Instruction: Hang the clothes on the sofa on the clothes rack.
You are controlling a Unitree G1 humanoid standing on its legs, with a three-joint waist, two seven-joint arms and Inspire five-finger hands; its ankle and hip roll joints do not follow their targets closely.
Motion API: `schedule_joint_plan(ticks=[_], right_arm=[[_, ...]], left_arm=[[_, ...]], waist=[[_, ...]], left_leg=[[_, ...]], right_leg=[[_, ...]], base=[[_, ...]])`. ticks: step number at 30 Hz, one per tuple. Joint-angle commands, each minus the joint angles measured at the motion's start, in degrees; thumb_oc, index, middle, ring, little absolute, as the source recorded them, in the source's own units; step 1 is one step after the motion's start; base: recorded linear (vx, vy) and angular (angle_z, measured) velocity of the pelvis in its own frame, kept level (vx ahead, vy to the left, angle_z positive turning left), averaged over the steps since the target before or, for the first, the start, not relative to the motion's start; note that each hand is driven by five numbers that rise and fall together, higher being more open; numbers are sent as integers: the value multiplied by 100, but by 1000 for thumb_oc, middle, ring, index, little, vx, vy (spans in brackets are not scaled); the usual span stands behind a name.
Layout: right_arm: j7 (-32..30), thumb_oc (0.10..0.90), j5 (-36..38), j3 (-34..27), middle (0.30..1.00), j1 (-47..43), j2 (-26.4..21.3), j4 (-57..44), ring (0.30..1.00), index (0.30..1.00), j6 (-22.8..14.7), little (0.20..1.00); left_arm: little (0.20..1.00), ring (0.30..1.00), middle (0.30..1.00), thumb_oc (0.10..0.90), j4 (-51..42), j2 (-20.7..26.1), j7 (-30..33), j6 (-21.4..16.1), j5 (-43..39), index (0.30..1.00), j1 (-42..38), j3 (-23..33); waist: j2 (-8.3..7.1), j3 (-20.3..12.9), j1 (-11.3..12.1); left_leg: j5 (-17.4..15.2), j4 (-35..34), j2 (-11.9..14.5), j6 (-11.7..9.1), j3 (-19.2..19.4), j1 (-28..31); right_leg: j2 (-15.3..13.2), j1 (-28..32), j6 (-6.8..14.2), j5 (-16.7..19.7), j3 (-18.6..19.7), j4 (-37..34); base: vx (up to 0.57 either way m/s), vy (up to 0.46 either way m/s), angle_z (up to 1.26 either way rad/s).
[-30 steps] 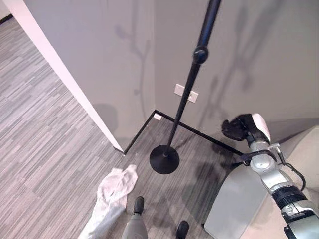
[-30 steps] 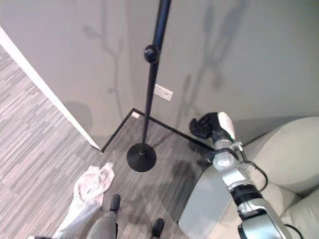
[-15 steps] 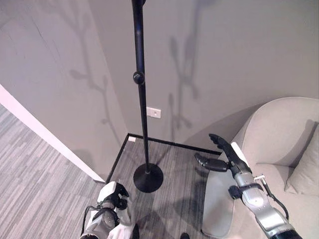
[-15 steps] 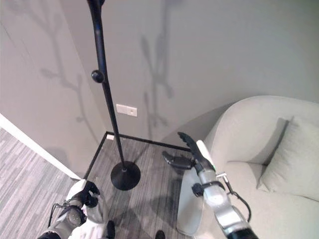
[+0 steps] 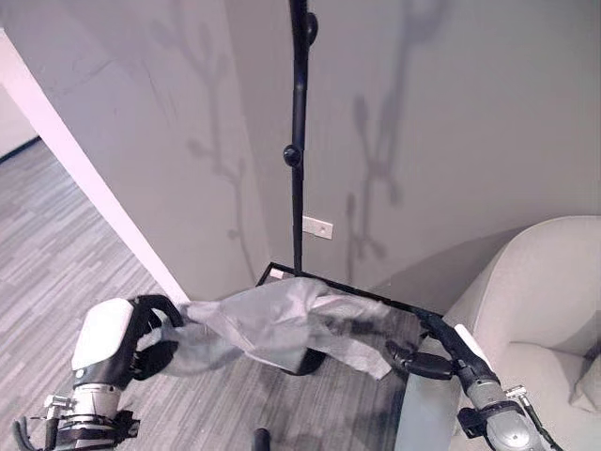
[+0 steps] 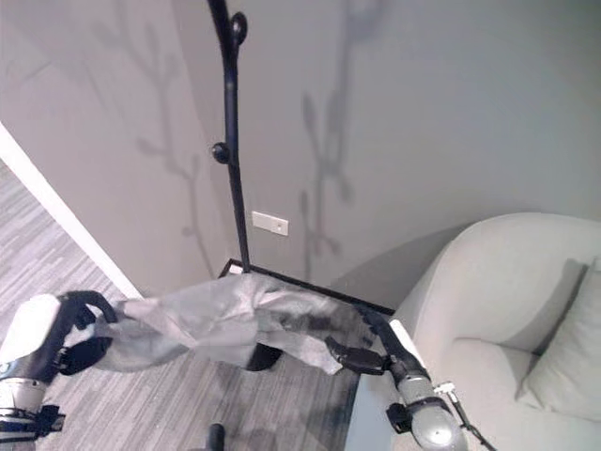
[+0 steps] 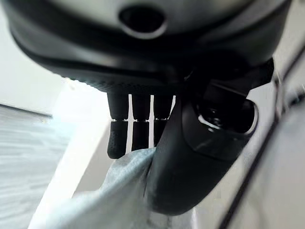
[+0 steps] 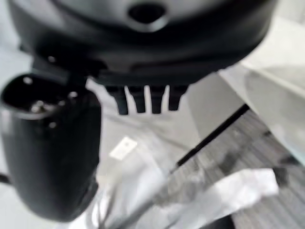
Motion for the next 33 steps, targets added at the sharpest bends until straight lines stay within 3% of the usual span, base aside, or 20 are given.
schedule_joint_plan(ticks=[1, 5, 9, 11, 18, 26, 33], right_arm=[[-205, 800, -241, -162, 900, -846, -163, -475, 900, 900, -620, 900], [-575, 800, -742, 261, 900, -1359, 48, -568, 900, 900, -746, 900], [-593, 800, -821, 553, 900, -1587, 150, -622, 900, 900, -753, 900], [-462, 800, -689, 1190, 900, -1972, 448, -745, 900, 900, -787, 900], [-243, 800, -562, 2238, 900, -2671, 923, -714, 900, 900, -827, 900], [-932, 800, -670, 2690, 900, -3408, 1918, 240, 900, 900, -732, 900], [-1269, 800, -943, 3035, 900, -3817, 2411, 1023, 900, 900, -624, 900]], left_arm=[[300, 300, 300, 400, -511, 246, 580, -361, -358, 300, -559, 456], [300, 300, 300, 400, -970, 545, 887, -478, -333, 300, -1407, 564], [300, 300, 300, 400, -1062, 688, 1038, -531, -342, 300, -1763, 506], [300, 300, 300, 400, -1111, 864, 1310, -516, -465, 300, -2458, 375], [300, 300, 300, 400, -1153, 1090, 1584, -444, -675, 300, -3636, 116], [300, 300, 300, 400, -1087, 1209, 2006, -300, -912, 300, -4695, -299], [300, 300, 300, 400, -964, 1308, 2248, -204, -1081, 300, -5831, -851]], waist=[[-61, -286, -88], [46, -385, -118], [85, -415, -139], [184, -491, -186], [315, -598, -251], [393, -681, -213], [469, -747, -124]], left_leg=[[-143, 277, 267, -51, -37, -402], [-125, 254, 358, -98, 57, -237], [-113, 229, 375, -112, 83, -177], [-80, 177, 377, -123, 137, -106], [-83, 105, 334, -123, 218, 40], [-116, 66, 274, -83, 238, 93], [-129, 101, 203, -62, 209, 91]], right_leg=[[-13, 167, -67, -778, -14, 136], [24, 291, -94, -784, 62, 81], [20, 318, -95, -782, 90, 71], [5, 356, -91, -779, 128, 57], [-63, 415, -71, -775, 148, 51], [-138, 425, -38, -742, 148, 48], [-190, 484, -11, -748, 91, 45]], base=[[2, -18, -8], [6, -19, -8], [0, -1, -3], [9, 11, -3], [2, 10, -2], [0, 0, 0], [-4, 4, 1]])
